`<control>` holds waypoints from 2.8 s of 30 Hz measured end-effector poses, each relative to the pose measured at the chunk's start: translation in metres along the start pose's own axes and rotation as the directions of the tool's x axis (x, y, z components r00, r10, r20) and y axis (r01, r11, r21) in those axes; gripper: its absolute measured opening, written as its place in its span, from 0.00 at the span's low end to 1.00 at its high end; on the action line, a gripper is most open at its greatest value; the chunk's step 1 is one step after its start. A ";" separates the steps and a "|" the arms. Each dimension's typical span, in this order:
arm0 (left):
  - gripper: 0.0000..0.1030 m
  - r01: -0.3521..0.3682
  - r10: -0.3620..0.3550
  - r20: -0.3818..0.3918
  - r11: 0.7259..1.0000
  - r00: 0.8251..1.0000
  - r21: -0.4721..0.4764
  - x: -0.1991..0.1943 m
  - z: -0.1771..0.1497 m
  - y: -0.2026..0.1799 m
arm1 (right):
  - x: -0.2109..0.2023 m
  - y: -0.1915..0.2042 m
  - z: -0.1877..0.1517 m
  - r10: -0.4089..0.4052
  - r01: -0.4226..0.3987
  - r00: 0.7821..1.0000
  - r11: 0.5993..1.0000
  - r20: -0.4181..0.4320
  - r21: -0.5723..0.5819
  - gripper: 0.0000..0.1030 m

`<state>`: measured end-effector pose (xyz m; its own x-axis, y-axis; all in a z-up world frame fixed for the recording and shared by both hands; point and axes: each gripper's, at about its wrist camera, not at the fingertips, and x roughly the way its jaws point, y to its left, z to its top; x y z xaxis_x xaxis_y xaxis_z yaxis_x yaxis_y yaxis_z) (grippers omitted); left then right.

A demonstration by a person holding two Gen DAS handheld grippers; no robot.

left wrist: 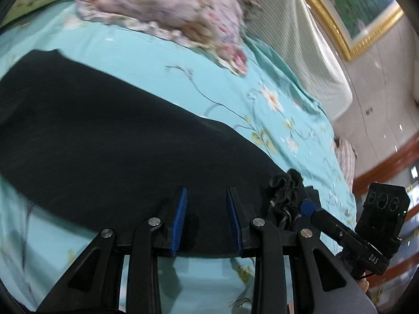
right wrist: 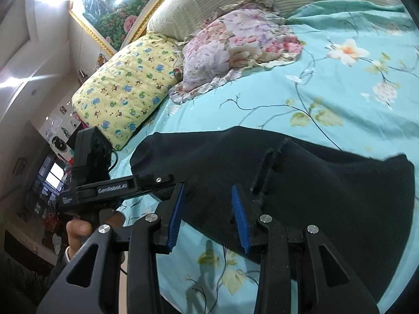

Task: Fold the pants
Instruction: 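Lower both tools onto the folded pants end and close on it, then lift the gripped pants end with both tools and fold it over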

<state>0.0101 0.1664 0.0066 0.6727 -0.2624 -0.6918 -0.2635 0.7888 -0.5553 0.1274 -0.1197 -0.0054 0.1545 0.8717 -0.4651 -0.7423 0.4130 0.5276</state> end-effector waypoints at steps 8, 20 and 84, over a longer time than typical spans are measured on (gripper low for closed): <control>0.37 -0.049 0.058 0.079 0.993 0.995 -0.109 -0.042 -0.007 0.036 | 0.024 0.018 0.020 0.015 -0.017 0.999 0.998 -0.038 -0.062 0.42; 0.46 -0.103 0.150 0.134 0.947 0.980 -0.305 -0.081 -0.020 0.097 | 0.083 0.061 0.057 0.062 -0.086 0.989 0.978 -0.131 -0.191 0.44; 0.13 0.033 -0.039 0.233 0.999 0.972 0.027 -0.082 0.028 -0.081 | 0.059 0.056 0.148 0.282 -0.340 0.936 0.879 -0.211 -0.335 0.21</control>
<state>-0.0042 0.1394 0.1215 0.8248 -0.1562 -0.5434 -0.2222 0.7942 -0.5656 0.1913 -0.0061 0.1020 -0.2025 0.8767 -0.4364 -0.9231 -0.0222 0.3839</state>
